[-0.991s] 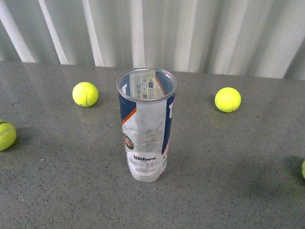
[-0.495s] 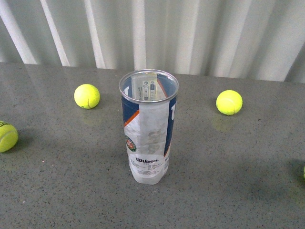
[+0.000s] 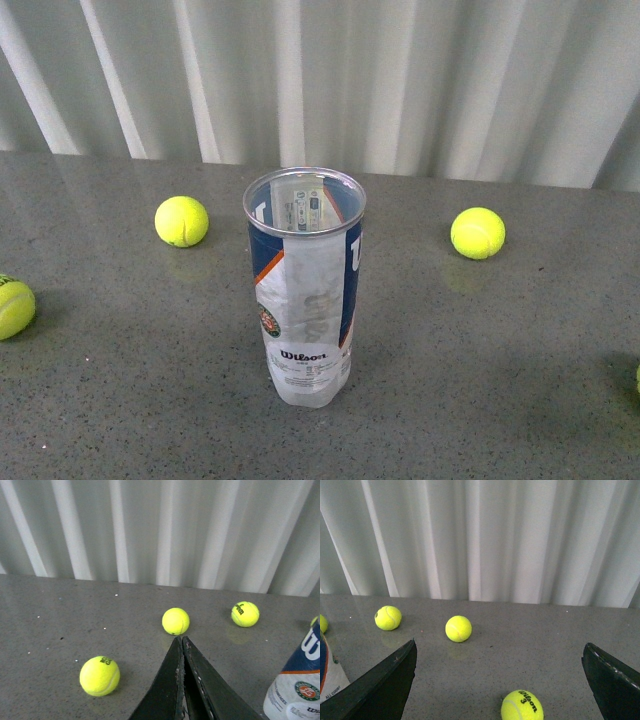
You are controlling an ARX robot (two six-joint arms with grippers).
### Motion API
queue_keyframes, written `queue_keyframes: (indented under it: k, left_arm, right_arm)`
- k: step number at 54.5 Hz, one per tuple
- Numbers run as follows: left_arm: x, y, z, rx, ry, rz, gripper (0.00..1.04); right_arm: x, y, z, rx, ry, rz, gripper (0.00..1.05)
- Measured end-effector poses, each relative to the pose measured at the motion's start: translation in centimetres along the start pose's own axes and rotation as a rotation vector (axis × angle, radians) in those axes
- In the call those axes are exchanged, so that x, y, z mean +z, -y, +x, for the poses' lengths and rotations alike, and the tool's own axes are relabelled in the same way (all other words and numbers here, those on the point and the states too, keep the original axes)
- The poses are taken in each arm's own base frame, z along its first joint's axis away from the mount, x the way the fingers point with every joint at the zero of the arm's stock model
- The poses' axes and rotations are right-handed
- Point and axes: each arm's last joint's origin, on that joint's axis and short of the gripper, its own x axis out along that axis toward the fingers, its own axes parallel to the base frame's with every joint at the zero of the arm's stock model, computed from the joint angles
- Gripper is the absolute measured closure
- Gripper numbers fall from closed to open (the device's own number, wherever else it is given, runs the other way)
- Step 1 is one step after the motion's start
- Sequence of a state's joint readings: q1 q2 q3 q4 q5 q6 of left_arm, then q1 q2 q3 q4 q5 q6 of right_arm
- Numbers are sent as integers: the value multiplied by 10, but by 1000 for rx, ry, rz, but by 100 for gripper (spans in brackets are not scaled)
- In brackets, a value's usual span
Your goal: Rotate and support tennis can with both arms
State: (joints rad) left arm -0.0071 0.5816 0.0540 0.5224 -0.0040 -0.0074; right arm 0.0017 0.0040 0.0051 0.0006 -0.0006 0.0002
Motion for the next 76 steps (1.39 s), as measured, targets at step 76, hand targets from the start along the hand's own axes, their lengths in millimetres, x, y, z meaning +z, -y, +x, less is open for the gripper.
queue_keyframes:
  k: [76]
  left_arm:
    - [-5, -1, -42, 1, 27, 3, 101]
  right_arm:
    - [0, 0, 0, 1, 0, 0, 7]
